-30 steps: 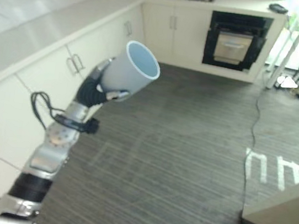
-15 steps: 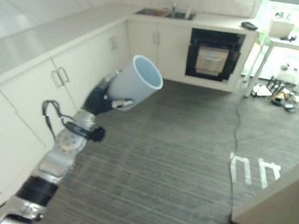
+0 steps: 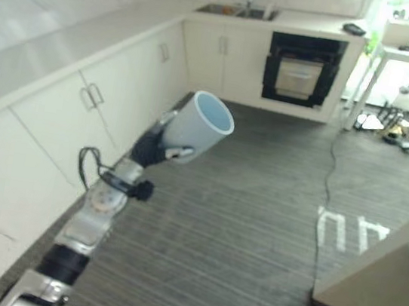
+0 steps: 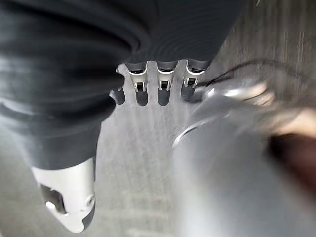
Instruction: Place the dishes in the dishwasher.
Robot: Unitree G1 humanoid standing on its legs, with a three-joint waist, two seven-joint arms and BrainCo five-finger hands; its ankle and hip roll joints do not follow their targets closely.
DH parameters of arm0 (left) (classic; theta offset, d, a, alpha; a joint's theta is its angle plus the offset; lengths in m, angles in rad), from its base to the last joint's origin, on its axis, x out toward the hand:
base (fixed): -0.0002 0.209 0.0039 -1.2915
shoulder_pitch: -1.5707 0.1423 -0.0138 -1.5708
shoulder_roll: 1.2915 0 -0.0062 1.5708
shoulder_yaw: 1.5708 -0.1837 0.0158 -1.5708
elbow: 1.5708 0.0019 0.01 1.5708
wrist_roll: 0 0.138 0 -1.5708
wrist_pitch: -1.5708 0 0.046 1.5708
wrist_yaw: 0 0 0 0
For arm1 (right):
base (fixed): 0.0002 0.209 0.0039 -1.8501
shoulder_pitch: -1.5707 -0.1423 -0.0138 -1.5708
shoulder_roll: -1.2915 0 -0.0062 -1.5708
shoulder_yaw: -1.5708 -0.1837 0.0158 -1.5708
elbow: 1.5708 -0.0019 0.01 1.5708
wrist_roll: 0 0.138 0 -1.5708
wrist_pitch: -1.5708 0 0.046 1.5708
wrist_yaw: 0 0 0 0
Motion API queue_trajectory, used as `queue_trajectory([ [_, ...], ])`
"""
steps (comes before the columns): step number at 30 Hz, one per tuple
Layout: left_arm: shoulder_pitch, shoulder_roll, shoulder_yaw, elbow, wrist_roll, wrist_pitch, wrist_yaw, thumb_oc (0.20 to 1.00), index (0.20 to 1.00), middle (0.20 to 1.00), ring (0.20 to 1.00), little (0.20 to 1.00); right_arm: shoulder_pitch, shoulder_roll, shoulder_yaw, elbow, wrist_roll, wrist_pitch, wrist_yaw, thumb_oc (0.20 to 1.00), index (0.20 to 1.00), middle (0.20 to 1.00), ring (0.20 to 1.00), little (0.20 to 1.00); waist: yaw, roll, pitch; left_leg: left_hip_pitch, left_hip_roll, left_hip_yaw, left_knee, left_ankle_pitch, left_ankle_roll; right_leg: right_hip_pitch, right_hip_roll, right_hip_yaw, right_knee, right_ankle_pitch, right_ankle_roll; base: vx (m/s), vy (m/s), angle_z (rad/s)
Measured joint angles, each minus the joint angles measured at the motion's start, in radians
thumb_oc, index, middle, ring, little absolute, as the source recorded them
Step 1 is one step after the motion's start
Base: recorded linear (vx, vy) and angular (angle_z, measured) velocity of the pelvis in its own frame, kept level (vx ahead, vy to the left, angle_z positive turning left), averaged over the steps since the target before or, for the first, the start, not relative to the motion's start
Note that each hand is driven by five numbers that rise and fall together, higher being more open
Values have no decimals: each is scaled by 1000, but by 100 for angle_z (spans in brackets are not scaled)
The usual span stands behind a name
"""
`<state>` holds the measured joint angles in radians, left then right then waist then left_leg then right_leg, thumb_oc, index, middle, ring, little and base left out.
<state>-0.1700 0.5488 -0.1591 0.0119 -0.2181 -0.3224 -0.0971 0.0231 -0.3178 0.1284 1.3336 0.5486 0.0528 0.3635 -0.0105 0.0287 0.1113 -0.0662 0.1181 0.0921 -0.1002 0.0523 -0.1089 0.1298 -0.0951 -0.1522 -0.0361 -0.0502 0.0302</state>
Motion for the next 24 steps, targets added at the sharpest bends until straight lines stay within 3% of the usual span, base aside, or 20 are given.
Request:
queue_trajectory([
  [2, 15, 1, 1, 32, 0, 5, -17, 200, 200, 200, 200, 200, 43, -9, -59, 13, -6, 8, -10, 1000, 1000, 1000, 1000, 1000, 20, 8, 25, 3, 29, 16, 8, 15, -8, 80, 0, 13, -40, -1, 3, 414, 351, 10],
  [3, 17, 3, 4, 32, -1, 3, -19, 200, 200, 200, 200, 200, 69, -14, -71, 12, -11, 7, -12, 1000, 1000, 1000, 1000, 1000, 28, 22, 18, 4, 35, 31, 8, 11, -10, 97, -6, 16, -33, -19, 27, 395, 341, -33],
  [4, 18, 14, 9, 31, -1, -2, -25, 200, 200, 200, 200, 200, 77, -20, -71, 14, -22, 7, -18, 1000, 1000, 1000, 1000, 1000, 37, 20, 17, 3, 16, 30, 46, -3, 14, 97, -32, 38, -22, -35, 48, 435, 357, -78],
  [5, 20, 40, 13, 34, -1, -2, -41, 200, 200, 200, 200, 200, 82, -27, -71, 12, -41, 1, -33, 1000, 1000, 1000, 1000, 1000, 43, 13, 13, 24, -55, 30, 108, -5, 43, 104, -98, 80, -3, -60, 73, 463, 404, -97],
  [6, 22, 49, 20, 42, -2, -1, -49, 200, 200, 200, 200, 200, 105, -9, -78, 12, -45, -1, -42, 1000, 1000, 1000, 1000, 1000, 34, -20, 8, 62, -124, 33, 101, 2, 90, 129, -163, 84, 19, -60, 97, 463, 454, -90],
  [8, 13, 69, 26, 71, -2, -1, -82, 200, 200, 200, 200, 200, 172, 44, -182, 12, -44, -26, -68, 1000, 1000, 1000, 1000, 1000, 6, -9, 13, 158, -153, 40, 38, -12, 170, 10, -192, 92, 363, -40, 133, 327, 428, -6],
  [9, -12, 81, 26, 80, -8, 2, -86, 200, 200, 200, 200, 200, 211, 52, -184, 13, -27, -38, -75, 1000, 1000, 1000, 1000, 1000, -15, -5, 14, 194, -185, 13, 26, -30, 205, -131, -218, 130, 659, 51, 150, 240, 367, 57],
  [10, -32, 84, 23, 78, -12, 2, -91, 200, 200, 200, 200, 200, 233, 53, -184, 13, -17, -43, -78, 1000, 1000, 1000, 1000, 1000, -21, -11, 15, 207, -206, 2, 25, -30, 216, -242, -234, 185, 858, 135, 152, 246, 299, 71],
  [11, -37, 84, 15, 78, -29, 2, -91, 200, 200, 200, 200, 200, 245, 53, -182, 13, -17, -42, -81, 1000, 1000, 1000, 1000, 1000, -30, -10, 7, 210, -217, -9, 27, -42, 230, -286, -237, 186, 929, 110, 142, 241, 254, 53],
  [12, -38, 79, 3, 59, -43, 6, -89, 200, 200, 200, 200, 200, 244, 46, -179, 12, -17, -45, -79, 1000, 1000, 1000, 1000, 1000, -33, 11, 15, 240, -225, -19, 26, -71, 262, -384, -215, 132, 980, 35, 124, 260, 118, 17],
  [13, -37, 78, -2, 57, -44, 7, -91, 200, 200, 200, 200, 200, 214, 35, -178, 6, -17, -48, -76, 1000, 1000, 1000, 1000, 1000, -25, 27, 24, 263, -223, -8, 19, -74, 252, -420, -208, 45, 951, -30, 76, 161, -3, -4],
  [14, -38, 71, -3, 59, -44, 12, -92, 200, 200, 200, 200, 200, 181, 32, -179, -26, -16, -48, -75, 1000, 1000, 1000, 1000, 1000, -41, 29, 28, 282, -218, -1, 20, -89, 226, -439, -151, -31, 866, -86, 34, 251, -54, -19],
  [16, -41, 46, -2, 54, -43, 16, -91, 200, 200, 200, 200, 200, 106, 40, -156, -53, -3, -59, -68, 1000, 1000, 1000, 1000, 1000, -54, 22, 29, 318, -192, 8, 30, -128, 167, -412, 44, -67, 555, -106, 1, 260, -153, 1],
  [17, -41, 46, -2, 54, -43, 16, -91, 200, 200, 200, 200, 200, 106, 40, -156, -53, -3, -59, -68, 1000, 1000, 1000, 1000, 1000, -54, 22, 29, 318, -192, 8, 30, -128, 167, -412, 44, -67, 555, -106, 1, 210, -158, 19],
  [18, -55, 44, -3, 22, -40, 19, -90, 200, 200, 200, 200, 200, 83, 34, -155, -85, 5, -62, -68, 1000, 1000, 1000, 1000, 1000, -55, -9, 28, 320, -208, 14, 31, -141, 156, -441, 70, -119, 463, -96, -17, 277, -222, 56],
  [19, -104, 49, -34, 16, -38, 35, -91, 200, 200, 200, 200, 200, 49, 15, -153, -61, 22, -62, -68, 1000, 1000, 1000, 1000, 1000, -61, -27, 36, 341, -229, 43, 29, -150, 144, -449, 61, -155, 304, -46, -2, 353, -283, 64],
  [21, -104, 44, -41, 13, -38, 47, -91, 200, 200, 200, 200, 200, 41, 10, -153, -54, 25, -52, -71, 1000, 1000, 1000, 1000, 1000, -60, -25, 39, 391, -226, 51, 45, -158, 131, -450, 47, -155, 272, -2, -11, 359, -296, 48],
  [22, -104, 46, -40, -4, -37, 50, -91, 200, 200, 200, 200, 200, 29, 11, -160, -41, 26, -34, -77, 1000, 1000, 1000, 1000, 1000, -63, -12, 42, 415, -216, 55, 60, -188, 83, -447, 53, -161, 259, 6, 1, 206, -180, 18],
  [23, -97, 45, -38, -15, -37, 49, -91, 200, 200, 200, 200, 200, 31, 16, -177, -36, 25, -19, -82, 1000, 1000, 1000, 1000, 1000, -49, -11, 42, 460, -225, 60, 62, -191, 78, -431, 51, -172, 259, 10, -28, 243, -238, -9],
  [24, -75, 47, -33, -20, -36, 50, -91, 200, 200, 200, 200, 200, 38, 16, -176, -35, 22, -17, -88, 1000, 1000, 1000, 1000, 1000, -36, -26, 31, 505, -244, 65, 75, -191, 78, -403, 50, -201, 271, 15, -106, 358, -353, -40],
])
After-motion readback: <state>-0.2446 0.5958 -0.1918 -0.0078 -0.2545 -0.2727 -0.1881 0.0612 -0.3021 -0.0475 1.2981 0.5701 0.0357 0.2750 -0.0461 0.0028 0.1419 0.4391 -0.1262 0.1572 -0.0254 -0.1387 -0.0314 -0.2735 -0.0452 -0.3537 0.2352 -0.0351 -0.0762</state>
